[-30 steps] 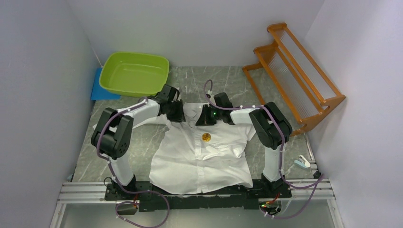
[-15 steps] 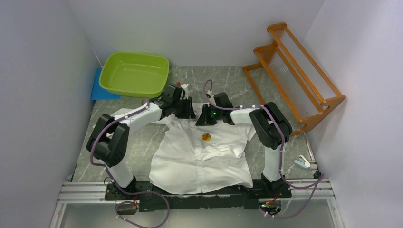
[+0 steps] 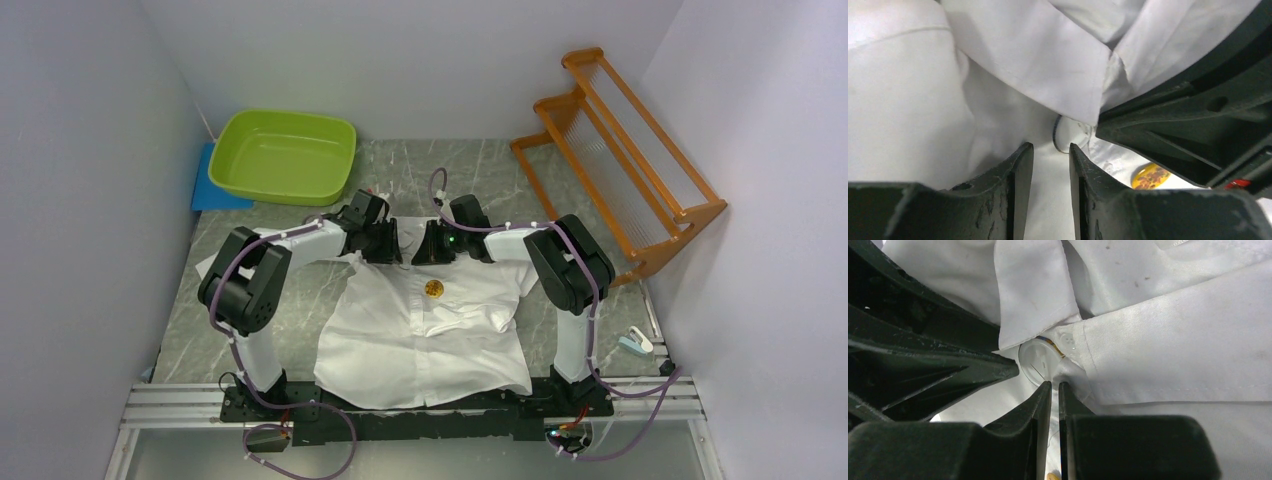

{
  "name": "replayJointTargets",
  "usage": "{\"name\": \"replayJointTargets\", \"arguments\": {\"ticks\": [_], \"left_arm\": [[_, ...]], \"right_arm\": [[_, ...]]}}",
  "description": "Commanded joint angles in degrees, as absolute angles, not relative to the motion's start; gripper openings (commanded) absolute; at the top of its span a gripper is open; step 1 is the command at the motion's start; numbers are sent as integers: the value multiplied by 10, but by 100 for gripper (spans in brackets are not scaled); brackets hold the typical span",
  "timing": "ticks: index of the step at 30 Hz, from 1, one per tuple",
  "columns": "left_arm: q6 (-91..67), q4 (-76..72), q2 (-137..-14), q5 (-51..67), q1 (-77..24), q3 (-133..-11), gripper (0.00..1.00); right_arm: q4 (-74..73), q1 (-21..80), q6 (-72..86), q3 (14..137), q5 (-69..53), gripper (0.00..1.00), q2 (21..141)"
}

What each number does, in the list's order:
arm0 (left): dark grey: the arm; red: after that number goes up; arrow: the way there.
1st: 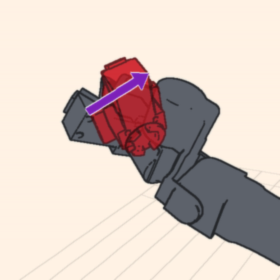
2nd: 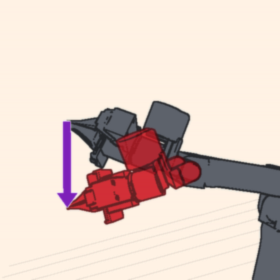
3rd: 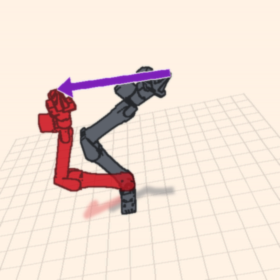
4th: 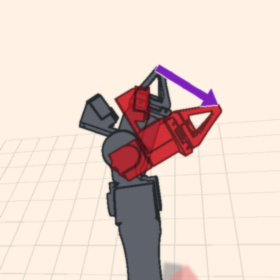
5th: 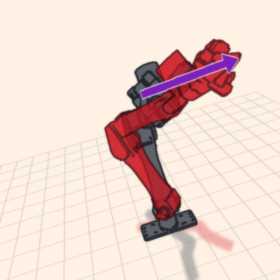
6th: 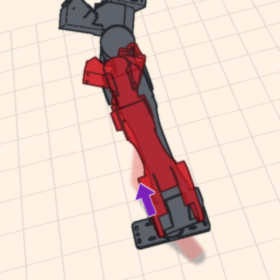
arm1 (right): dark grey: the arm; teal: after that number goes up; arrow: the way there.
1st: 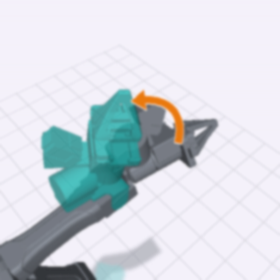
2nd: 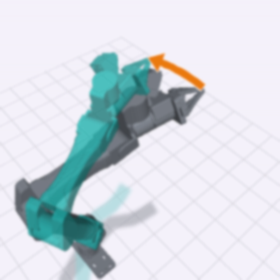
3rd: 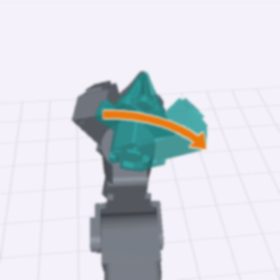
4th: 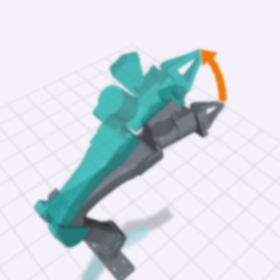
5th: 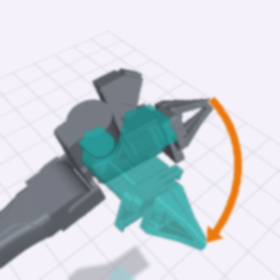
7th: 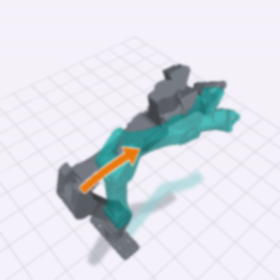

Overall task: Pin the brooch onto the clothing
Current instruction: Pick up the brooch from the clothes, then adjust the brooch.

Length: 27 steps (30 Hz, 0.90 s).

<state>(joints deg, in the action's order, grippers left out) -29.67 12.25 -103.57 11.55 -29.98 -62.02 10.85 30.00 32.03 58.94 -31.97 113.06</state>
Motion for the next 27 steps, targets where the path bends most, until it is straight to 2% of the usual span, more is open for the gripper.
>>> {"name": "replayJointTargets", "arguments": {"ticks": [1,5,9,14,15,18,20,23,27], "left_arm": [[-302,127,-1044,85,-294,-612,38],[-308,94,-1057,117,-294,-607,38],[-317,19,-1059,192,-290,-592,32],[-326,-58,-1040,242,-288,-570,22],[-327,-65,-1036,245,-288,-565,17],[-319,-49,-1020,236,-287,-565,4],[-305,-21,-1004,217,-287,-569,3],[-268,27,-969,184,-287,-577,3],[-220,84,-916,145,-287,-589,3]], "right_arm": [[124,304,312,584,-324,15,1127],[123,304,310,585,-326,15,1129],[125,304,311,584,-329,15,1130],[125,305,310,582,-330,14,1127],[125,305,309,582,-330,15,1126],[120,305,305,583,-330,15,1119],[115,303,300,584,-330,16,1109],[99,302,284,586,-328,22,1079],[91,301,272,571,-328,42,1018]]}}
